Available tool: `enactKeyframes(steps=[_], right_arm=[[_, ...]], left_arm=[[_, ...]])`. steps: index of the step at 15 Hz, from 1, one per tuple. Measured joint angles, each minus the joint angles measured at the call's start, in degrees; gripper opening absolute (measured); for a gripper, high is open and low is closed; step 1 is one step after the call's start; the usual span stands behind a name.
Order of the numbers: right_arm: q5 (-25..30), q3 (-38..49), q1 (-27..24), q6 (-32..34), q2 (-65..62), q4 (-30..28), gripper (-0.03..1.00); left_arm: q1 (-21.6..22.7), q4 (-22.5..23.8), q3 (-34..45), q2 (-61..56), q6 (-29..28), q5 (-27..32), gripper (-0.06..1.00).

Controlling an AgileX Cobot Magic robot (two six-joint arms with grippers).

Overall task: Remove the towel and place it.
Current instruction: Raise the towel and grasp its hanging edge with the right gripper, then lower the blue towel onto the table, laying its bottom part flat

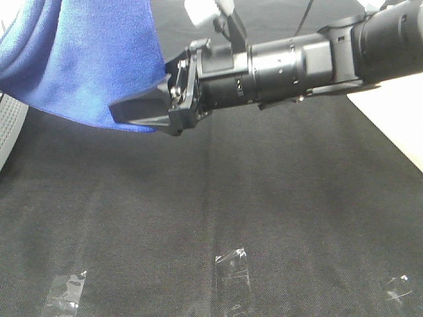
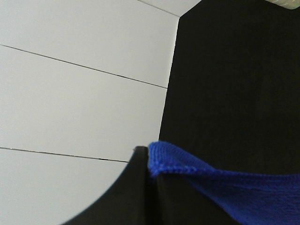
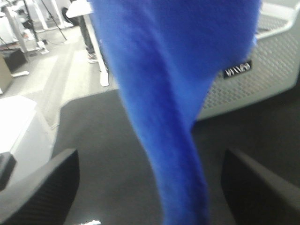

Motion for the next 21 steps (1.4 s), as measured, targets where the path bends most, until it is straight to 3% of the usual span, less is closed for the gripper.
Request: enactKeyframes(steps=[4,6,11,12,14,21], right_arm=[[-4.8,0.0,0.0,0.0,0.8,0.1,0.78],[-5.0,0.0,0.0,0.0,2.1,0.1,0.72],[-4.9,0.0,0.0,0.0,2.5,0.1,0.17],[-4.9,0.0,0.0,0.0,2.5,0.1,0.17],[-4.8,0.0,0.0,0.2,2.5,0.1,0.01],[-3.8,0.0,0.0,5.6,2.5,0.1,0.0]], left_arm=[[0.0,0.0,0.0,-0.1,0.0,0.1,0.0],[0.0,0.0,0.0,-0.2,0.0,0.1,0.0],[0.0,0.0,0.0,-0.2,0.0,0.1,0.0],[0.0,0.0,0.0,-0.2,0.0,0.1,0.0],[0.0,0.0,0.0,-0.2,0.0,0.1,0.0],[0.0,0.0,0.0,-0.2,0.0,0.1,0.0]])
